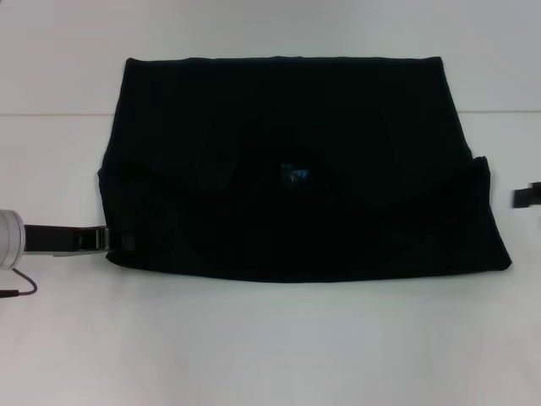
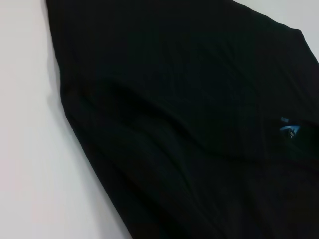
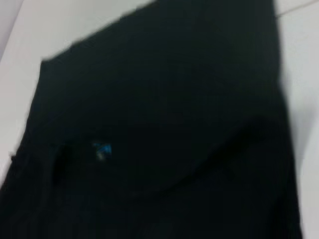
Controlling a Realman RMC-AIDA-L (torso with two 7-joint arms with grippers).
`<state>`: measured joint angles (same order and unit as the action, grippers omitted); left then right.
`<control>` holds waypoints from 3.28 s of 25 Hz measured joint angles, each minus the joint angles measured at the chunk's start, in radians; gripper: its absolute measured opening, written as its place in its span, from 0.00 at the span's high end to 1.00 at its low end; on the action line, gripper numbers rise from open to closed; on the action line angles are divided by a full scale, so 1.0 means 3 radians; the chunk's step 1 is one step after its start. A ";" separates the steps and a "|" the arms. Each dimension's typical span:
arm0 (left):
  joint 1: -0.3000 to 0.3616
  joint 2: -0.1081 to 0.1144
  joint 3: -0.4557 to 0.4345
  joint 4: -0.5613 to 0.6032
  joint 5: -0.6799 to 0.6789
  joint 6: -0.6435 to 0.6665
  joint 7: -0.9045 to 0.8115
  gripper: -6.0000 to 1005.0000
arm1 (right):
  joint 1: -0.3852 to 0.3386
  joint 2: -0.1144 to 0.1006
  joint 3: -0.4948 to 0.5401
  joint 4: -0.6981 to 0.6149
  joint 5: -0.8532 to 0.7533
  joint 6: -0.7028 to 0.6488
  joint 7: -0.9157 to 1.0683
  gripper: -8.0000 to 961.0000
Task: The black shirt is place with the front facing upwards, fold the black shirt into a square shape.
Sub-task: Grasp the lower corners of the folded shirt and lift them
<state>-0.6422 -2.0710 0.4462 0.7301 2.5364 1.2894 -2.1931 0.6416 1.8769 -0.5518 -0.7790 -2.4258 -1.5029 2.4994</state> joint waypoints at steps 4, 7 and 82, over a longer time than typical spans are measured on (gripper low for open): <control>-0.0003 0.0001 0.0001 0.0000 0.0004 -0.0002 0.0014 0.96 | 0.0224 0.0075 -0.0091 0.0079 -0.0418 0.0099 0.0114 0.10; -0.0006 0.0001 0.0002 0.0000 0.0004 -0.0002 0.0017 0.96 | 0.0276 0.0106 -0.0124 0.0172 -0.0520 0.0209 0.0136 0.12; 0.0233 0.0071 -0.0148 0.0340 0.0884 0.2554 0.0560 0.95 | -0.0304 0.0111 -0.0561 0.0399 -0.0545 -0.1029 -0.0852 0.93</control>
<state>-0.5723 -2.0498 0.4017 0.8321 2.8016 2.0555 -2.0250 0.5505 1.9101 -0.7203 -0.6594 -2.5894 -1.8117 2.2439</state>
